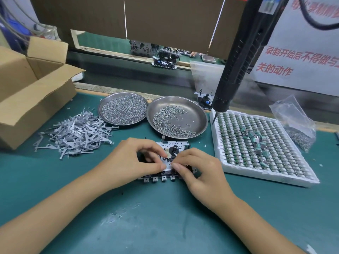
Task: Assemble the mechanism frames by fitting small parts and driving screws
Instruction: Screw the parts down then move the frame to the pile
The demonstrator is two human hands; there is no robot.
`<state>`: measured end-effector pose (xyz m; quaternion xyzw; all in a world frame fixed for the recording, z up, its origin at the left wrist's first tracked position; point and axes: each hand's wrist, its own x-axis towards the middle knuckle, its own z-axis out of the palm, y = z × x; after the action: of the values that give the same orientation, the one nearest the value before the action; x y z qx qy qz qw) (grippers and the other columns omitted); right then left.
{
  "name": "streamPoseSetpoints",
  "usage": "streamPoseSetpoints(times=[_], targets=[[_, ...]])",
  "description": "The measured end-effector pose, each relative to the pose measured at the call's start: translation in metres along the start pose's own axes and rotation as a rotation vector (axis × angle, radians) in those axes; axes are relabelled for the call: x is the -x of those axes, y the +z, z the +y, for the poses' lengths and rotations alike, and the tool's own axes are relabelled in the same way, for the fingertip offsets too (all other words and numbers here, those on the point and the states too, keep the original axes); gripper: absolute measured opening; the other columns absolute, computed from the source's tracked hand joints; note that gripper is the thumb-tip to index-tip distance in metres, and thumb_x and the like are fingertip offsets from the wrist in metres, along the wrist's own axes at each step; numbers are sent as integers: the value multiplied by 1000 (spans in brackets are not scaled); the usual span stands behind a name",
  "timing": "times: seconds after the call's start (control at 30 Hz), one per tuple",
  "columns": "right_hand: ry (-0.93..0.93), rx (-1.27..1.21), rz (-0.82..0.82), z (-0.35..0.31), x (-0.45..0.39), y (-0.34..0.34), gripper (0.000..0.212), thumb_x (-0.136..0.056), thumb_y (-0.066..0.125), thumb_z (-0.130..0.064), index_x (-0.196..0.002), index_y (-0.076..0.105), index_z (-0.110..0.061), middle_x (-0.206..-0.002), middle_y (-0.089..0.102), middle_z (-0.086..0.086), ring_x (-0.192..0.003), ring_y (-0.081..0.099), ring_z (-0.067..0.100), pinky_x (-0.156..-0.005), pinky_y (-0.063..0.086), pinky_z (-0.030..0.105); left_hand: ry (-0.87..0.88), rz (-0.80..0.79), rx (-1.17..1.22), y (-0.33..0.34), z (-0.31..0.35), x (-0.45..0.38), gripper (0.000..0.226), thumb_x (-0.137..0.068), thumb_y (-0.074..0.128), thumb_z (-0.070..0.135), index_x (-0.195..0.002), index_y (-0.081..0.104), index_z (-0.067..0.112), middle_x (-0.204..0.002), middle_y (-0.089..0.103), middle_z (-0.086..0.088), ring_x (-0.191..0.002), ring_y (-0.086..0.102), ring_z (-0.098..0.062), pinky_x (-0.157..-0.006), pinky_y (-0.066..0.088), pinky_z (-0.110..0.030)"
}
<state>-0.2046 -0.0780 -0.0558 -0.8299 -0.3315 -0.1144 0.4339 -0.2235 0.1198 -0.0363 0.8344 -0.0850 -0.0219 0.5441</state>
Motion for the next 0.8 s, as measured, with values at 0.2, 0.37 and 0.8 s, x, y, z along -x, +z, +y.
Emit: streamPoseSetpoints(times=[0.2, 0.37, 0.8], targets=[[125, -207, 86, 3, -3, 0, 11, -87, 65, -9, -81, 71, -4, -81, 67, 3, -79, 61, 16, -75, 49, 30, 29, -15, -13, -3, -1, -1, 22, -72, 82, 22, -87, 72, 35, -75, 73, 5, -71, 62, -11, -64, 52, -21], [184, -282, 145, 5, -4, 0, 11, -87, 66, -6, -78, 71, -10, -80, 66, 0, -78, 61, 13, -74, 46, 22, 99, 47, -50, -4, 3, -1, 18, -66, 78, 40, -84, 73, 35, -76, 71, 11, -67, 59, -5, -63, 51, -20], [137, -243, 163, 5, -2, 3, 10, -88, 66, -8, -79, 71, -7, -78, 66, 1, -76, 60, 13, -72, 48, 28, -214, 388, -942, -55, -25, -72, 43, -96, 51, 33, -138, 48, 23, -140, 49, -8, -128, 41, -32, -99, 34, -43]])
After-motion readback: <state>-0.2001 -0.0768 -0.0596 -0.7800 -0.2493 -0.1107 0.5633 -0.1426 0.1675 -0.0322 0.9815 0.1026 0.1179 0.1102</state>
